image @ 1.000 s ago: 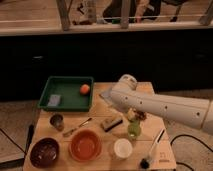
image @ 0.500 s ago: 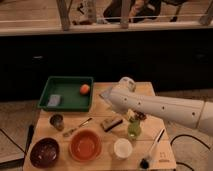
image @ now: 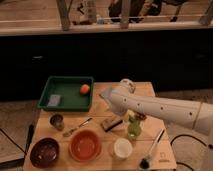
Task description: Place eraser in metal cup
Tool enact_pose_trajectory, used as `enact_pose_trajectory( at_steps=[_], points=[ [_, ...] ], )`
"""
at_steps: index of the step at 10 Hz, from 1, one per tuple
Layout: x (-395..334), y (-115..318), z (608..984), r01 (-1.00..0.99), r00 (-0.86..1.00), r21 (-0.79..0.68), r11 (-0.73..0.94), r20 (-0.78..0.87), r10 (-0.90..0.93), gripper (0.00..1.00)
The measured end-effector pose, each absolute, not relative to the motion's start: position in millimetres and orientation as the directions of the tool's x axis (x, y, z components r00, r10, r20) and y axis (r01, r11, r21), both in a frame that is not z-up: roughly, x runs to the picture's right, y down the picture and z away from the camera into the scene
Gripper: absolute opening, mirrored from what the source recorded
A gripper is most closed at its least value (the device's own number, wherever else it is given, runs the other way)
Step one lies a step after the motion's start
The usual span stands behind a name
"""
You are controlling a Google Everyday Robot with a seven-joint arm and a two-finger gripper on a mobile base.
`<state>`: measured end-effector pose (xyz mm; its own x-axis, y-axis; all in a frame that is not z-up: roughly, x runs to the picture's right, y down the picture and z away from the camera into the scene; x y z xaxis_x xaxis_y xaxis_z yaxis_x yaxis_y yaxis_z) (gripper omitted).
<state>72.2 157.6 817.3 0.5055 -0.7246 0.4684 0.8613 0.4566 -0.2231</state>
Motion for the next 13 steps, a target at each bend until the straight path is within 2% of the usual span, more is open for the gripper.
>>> enact_pose_trajectory(
  at_steps=[13],
  points=[
    [56.0,179.7,837.8,0.826,0.547,-0.215,0.521,0.528,-0.649,0.8]
  ],
)
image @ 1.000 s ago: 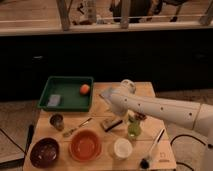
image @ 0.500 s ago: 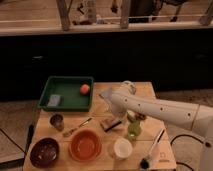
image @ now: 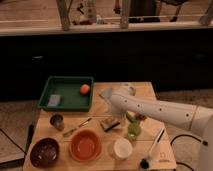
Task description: Place eraser in metal cup
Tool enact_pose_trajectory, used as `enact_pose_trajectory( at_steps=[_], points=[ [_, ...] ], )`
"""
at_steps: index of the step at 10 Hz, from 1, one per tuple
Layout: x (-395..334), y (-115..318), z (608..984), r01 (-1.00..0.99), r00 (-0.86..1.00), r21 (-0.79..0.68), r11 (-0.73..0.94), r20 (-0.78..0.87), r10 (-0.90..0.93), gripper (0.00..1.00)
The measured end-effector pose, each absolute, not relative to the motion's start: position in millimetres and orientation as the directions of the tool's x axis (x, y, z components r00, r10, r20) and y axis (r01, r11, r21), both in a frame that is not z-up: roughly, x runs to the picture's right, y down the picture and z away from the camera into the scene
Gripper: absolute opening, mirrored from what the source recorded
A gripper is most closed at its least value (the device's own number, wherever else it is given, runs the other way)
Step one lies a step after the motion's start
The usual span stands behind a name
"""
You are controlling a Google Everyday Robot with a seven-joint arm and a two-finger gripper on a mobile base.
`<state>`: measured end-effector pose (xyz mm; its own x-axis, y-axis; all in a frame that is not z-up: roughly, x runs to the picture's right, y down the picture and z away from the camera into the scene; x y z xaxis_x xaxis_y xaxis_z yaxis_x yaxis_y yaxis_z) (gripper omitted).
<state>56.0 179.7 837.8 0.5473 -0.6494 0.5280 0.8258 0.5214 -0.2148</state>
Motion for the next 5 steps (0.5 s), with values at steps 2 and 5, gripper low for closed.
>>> enact_pose_trajectory(
  at_steps=[2,5],
  points=[
    [54.6,182.2,840.9,0.805,0.574,-0.226,0.548,0.528,-0.625,0.8],
    [52.8,185.7,845.5,0.78,0.604,-0.238,0.579,0.531,-0.594,0.8]
  ],
)
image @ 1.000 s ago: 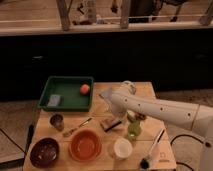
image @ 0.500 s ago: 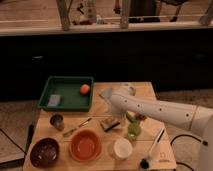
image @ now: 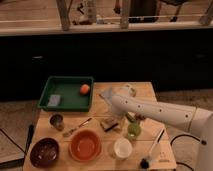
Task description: Place eraser in metal cup
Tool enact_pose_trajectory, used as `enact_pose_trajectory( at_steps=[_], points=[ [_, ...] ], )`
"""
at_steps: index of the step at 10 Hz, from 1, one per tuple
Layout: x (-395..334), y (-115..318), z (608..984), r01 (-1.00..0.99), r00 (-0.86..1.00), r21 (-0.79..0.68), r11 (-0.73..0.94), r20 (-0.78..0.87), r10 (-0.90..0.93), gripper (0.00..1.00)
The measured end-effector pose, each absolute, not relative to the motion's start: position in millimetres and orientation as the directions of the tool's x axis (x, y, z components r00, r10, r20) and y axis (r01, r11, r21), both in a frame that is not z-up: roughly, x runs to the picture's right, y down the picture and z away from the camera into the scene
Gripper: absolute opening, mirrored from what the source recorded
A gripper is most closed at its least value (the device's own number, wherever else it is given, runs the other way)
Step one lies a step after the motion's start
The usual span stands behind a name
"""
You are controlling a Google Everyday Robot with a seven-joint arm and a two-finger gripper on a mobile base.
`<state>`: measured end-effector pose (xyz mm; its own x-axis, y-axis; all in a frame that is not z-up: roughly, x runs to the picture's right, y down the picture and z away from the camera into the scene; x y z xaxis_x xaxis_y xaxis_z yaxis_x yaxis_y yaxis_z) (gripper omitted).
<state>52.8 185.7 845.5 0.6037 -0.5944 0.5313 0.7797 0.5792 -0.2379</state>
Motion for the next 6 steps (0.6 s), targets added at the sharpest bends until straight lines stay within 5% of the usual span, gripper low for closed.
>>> enact_pose_trajectory(
  at_steps=[6],
  points=[
    [54.0,189.2,851.2,0.743,0.644,-0.263,0.616,0.535,-0.548,0.8]
  ],
)
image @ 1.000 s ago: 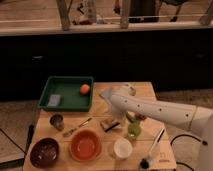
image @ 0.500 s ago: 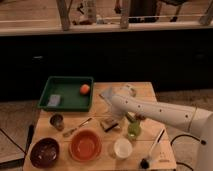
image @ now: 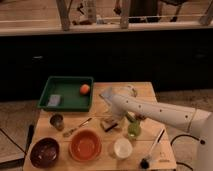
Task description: Place eraser in metal cup
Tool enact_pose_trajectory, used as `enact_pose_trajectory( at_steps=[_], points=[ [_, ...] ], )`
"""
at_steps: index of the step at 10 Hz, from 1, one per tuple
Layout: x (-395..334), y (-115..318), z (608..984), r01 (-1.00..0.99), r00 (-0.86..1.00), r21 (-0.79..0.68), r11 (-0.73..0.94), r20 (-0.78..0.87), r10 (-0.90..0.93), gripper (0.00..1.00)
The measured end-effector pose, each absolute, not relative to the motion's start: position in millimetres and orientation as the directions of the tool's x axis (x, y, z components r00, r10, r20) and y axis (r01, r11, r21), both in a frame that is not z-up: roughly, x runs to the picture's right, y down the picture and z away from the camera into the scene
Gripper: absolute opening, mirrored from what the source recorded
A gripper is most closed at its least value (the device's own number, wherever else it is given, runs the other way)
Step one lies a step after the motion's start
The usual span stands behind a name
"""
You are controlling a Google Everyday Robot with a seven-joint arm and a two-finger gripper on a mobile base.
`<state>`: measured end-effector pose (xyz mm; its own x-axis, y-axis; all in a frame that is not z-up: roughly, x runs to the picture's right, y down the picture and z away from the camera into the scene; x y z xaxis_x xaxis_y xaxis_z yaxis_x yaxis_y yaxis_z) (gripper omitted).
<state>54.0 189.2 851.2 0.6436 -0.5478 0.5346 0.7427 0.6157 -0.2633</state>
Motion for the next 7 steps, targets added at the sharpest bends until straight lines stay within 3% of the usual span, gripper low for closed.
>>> enact_pose_trajectory(
  at_steps=[7],
  points=[
    [56.2,191.0,854.9,0.72,0.669,-0.293,0.629,0.532,-0.518,0.77]
  ],
)
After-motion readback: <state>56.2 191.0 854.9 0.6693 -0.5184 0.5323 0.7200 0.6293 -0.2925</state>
